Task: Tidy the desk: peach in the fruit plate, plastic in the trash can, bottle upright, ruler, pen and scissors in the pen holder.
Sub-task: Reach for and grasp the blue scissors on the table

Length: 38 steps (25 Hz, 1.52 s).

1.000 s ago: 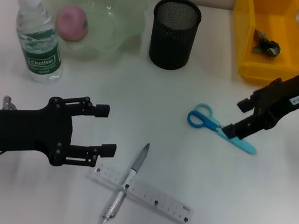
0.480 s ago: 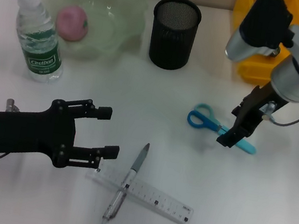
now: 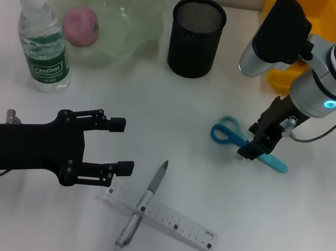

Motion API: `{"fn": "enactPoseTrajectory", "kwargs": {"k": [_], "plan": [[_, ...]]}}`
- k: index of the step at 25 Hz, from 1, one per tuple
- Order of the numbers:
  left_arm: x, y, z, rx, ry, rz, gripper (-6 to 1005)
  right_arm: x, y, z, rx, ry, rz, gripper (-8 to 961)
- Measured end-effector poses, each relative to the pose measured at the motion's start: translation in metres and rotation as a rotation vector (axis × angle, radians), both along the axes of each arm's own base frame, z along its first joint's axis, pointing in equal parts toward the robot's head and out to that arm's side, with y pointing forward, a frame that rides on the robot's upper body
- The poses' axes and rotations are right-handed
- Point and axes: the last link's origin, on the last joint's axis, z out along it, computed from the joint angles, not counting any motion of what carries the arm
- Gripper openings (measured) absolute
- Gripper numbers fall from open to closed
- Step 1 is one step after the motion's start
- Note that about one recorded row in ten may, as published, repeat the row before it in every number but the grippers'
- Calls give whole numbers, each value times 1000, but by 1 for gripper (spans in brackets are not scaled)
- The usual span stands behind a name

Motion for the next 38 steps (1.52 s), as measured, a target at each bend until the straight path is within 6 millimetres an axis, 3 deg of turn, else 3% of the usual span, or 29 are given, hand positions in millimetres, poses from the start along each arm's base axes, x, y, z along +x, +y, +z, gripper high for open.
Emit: {"fn": "enactPoseTrajectory", "kwargs": {"k": [5, 10, 13, 32, 38], "plan": [[1, 1, 0, 0, -1, -2, 810, -1, 1, -3, 4, 9, 6, 553], [2, 2, 0, 2, -3, -5, 810, 0, 0, -5, 2, -4, 22, 527], [2, 2, 0, 2, -3, -6, 810, 1, 0, -6, 0, -8, 19, 422], [3, 4, 3, 12, -10, -8, 810, 0, -2, -9, -5, -4, 16, 224], [4, 5, 4, 6, -14, -3, 810, 0, -2, -10, -8, -5, 15, 223]]}}
